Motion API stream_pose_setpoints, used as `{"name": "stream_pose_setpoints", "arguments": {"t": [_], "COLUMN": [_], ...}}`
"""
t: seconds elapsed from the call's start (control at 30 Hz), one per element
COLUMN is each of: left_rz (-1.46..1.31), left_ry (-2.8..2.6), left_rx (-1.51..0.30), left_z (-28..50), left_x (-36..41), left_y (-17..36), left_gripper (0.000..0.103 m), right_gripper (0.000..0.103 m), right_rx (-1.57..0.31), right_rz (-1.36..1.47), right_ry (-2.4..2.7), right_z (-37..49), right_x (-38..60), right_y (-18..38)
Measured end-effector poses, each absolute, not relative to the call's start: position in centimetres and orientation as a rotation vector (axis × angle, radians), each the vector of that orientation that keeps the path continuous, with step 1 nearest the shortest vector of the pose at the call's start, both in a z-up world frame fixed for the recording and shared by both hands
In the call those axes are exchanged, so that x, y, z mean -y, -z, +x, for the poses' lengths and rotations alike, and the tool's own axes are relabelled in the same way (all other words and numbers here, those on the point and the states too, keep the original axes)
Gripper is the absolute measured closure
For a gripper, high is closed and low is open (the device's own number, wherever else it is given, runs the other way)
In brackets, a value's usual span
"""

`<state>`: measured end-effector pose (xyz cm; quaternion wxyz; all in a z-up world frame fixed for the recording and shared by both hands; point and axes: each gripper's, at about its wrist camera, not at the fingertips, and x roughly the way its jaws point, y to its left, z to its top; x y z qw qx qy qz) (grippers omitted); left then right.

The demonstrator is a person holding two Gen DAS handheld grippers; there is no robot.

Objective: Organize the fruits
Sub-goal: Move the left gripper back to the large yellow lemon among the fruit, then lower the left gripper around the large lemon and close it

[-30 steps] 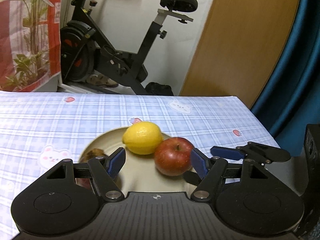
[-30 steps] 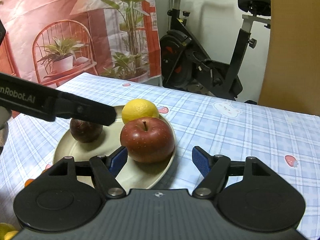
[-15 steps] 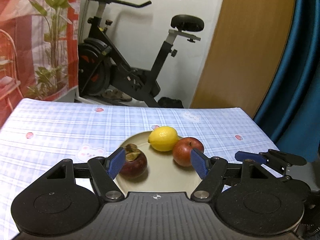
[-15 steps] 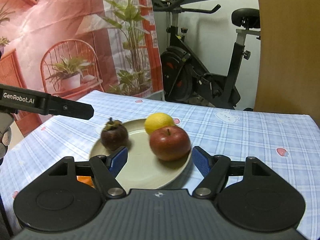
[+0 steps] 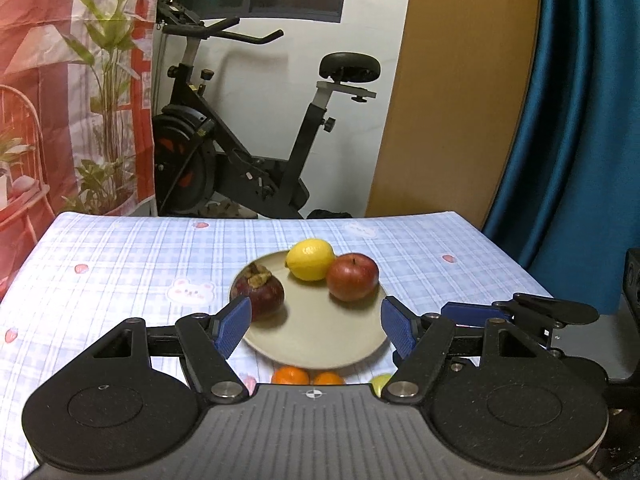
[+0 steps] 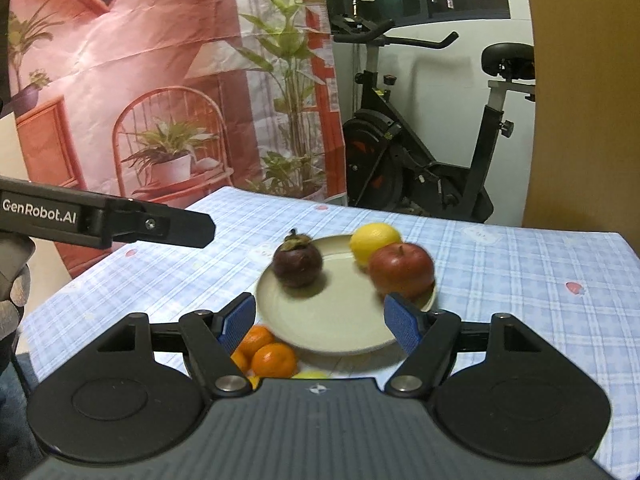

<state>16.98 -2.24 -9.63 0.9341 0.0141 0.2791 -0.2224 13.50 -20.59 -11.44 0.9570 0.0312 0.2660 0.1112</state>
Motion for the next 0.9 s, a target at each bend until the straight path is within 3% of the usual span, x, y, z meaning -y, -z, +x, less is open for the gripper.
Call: {"name": "stream_pose_setpoints", "arguments": {"t": [0.3, 0.43, 0.9], "left_rz": [-0.007, -0.021, -0.028], "left_ry": [0.437, 0.439, 0.490], "left_rx": [-0.591, -0.615, -0.685], "left_z": [14.9, 14.1, 13.2], "left_x": [1.2, 0.9, 1.0], "left_y": [11.2, 12.1, 14.5], "left_gripper": [0.029, 0.029, 0.030], "right_gripper": [0.032, 0.047, 0.045], "right_rx": [-0.575, -0.616, -0.664], "right_rz": [0.045, 0.042, -0.148], "right_ry": [-0.241, -0.281, -0.360], "right_z": [10.0, 8.5, 7.1], "right_x": [19.8, 19.4, 16.1], "right_y": [12.9, 14.0, 16.1]}}
